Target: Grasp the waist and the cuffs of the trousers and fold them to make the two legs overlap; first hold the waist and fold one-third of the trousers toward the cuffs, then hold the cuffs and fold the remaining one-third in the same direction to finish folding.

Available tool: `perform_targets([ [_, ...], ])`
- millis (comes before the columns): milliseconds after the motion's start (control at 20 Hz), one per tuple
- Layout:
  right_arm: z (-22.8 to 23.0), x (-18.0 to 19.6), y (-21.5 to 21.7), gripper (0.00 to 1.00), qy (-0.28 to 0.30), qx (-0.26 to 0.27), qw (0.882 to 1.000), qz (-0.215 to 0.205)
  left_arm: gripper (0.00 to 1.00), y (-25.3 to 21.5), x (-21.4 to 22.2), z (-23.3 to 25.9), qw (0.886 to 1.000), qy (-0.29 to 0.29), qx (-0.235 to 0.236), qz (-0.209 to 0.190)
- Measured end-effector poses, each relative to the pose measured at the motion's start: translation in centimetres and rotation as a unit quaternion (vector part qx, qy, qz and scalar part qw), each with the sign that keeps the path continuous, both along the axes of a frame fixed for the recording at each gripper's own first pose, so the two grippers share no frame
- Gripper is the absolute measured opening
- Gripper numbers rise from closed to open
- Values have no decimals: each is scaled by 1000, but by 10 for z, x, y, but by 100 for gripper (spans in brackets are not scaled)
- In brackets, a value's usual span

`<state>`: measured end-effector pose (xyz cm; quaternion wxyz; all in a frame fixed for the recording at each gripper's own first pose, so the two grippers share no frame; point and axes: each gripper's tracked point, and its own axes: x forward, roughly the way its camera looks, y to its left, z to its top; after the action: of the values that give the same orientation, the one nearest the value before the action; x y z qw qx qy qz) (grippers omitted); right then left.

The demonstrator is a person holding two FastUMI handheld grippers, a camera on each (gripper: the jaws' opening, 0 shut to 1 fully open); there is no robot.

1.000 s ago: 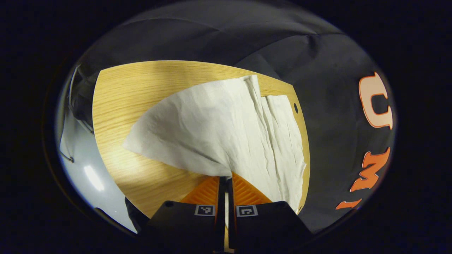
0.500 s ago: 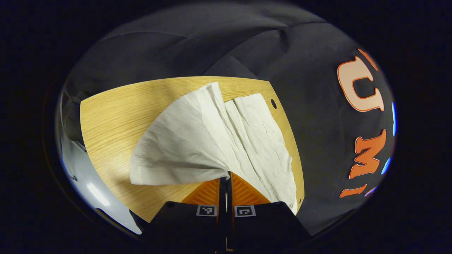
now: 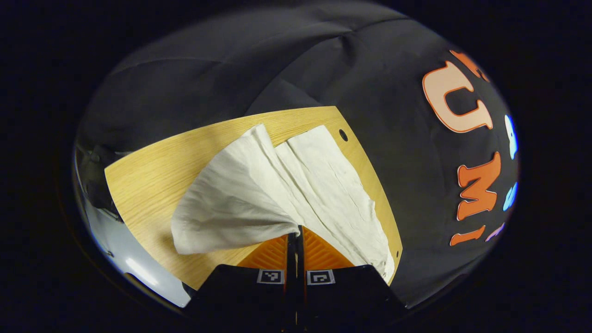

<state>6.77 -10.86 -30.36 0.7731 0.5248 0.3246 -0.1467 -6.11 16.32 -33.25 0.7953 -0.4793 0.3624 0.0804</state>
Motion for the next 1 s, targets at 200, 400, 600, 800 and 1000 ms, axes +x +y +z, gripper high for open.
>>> perform_targets([
  [200,34,5,1,1,-34,2,999,-8,5,6,12,15,998,-15,30,-47],
  [400,63,9,3,1,-58,0,998,-11,4,13,20,29,992,-38,68,-97],
  [600,80,17,6,1,-74,0,997,-22,4,18,47,43,987,-63,79,-128],
  [800,98,27,11,1,-93,0,995,-28,4,20,85,53,986,-79,68,-127],
  [1000,122,64,20,1,-111,0,994,-13,4,23,122,63,988,-92,66,-107],
])
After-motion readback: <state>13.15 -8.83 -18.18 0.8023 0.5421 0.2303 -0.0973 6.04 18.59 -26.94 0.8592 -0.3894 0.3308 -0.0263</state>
